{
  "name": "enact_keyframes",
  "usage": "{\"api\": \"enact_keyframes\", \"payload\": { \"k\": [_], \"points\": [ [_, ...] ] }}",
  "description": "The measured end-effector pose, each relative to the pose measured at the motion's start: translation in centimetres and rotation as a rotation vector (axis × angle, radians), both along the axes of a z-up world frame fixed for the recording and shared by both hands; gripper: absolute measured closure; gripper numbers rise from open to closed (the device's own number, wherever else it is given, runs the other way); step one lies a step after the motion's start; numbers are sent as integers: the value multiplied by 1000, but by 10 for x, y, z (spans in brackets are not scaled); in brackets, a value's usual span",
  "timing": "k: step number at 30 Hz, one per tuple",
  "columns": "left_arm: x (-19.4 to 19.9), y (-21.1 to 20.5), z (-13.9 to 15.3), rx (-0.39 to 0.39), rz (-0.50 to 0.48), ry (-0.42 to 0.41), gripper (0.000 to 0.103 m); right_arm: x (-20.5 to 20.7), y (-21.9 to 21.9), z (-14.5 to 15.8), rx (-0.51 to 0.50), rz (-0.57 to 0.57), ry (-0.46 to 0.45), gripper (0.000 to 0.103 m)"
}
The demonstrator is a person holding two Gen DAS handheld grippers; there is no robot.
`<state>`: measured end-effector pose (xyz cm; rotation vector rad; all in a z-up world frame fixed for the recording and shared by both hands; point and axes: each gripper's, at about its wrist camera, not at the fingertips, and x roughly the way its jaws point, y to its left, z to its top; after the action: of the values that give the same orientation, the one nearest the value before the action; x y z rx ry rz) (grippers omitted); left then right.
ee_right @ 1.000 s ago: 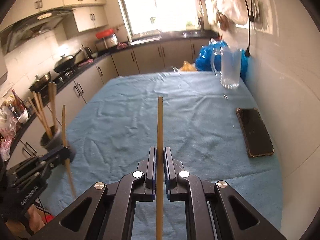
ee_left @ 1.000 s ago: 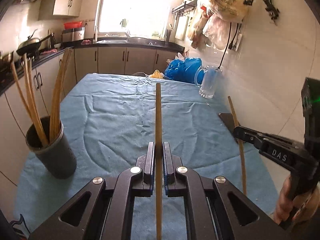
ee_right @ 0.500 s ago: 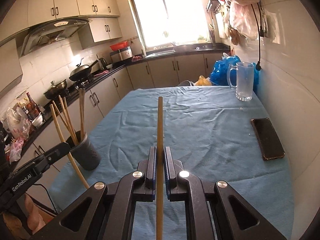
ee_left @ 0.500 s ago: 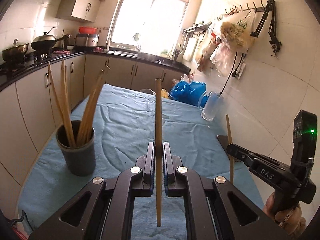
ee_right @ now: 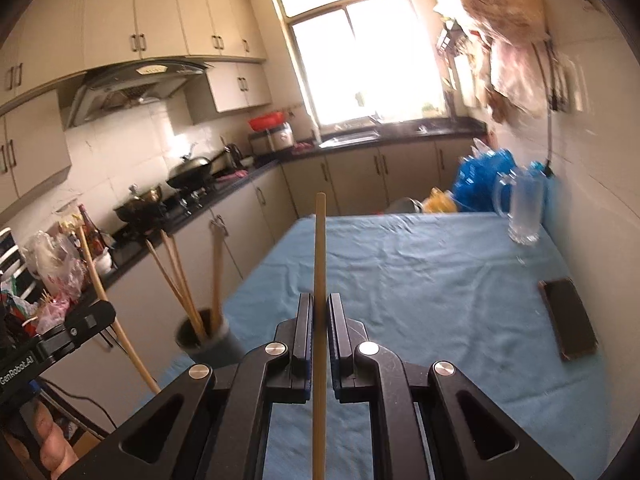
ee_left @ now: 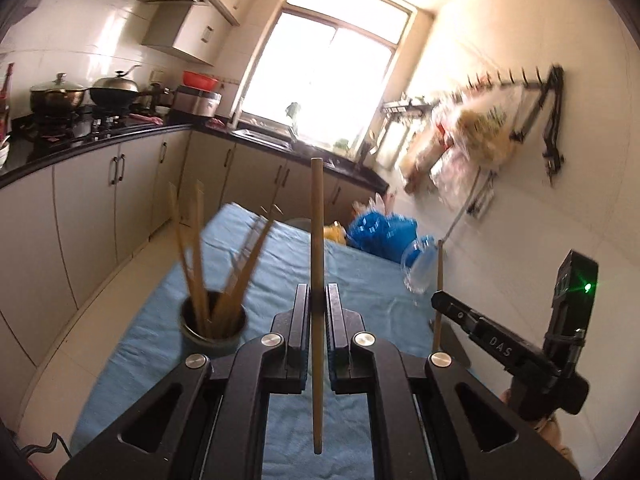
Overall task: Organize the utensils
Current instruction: 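Lift both chopsticks upright and carry them to the black cup, then lower both chopsticks into the black cup and open both grippers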
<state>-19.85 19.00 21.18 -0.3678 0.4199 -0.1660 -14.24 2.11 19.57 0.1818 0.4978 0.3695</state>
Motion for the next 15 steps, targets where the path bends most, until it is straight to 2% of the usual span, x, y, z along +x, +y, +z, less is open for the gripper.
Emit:
{"api": "enact_keyframes", "payload": {
  "k": [3, 9, 15],
  "points": [
    [1, 24, 12, -23, 29, -24, 96, 13, 27, 12, 16, 36, -28, 95],
    [18, 66, 35, -5, 101, -67, 96, 46, 88, 33, 45, 105, -79, 95],
    [54, 88, 34, 17, 136, -59, 96, 78, 155, 38, 51, 156, -119, 95]
  ]
}}
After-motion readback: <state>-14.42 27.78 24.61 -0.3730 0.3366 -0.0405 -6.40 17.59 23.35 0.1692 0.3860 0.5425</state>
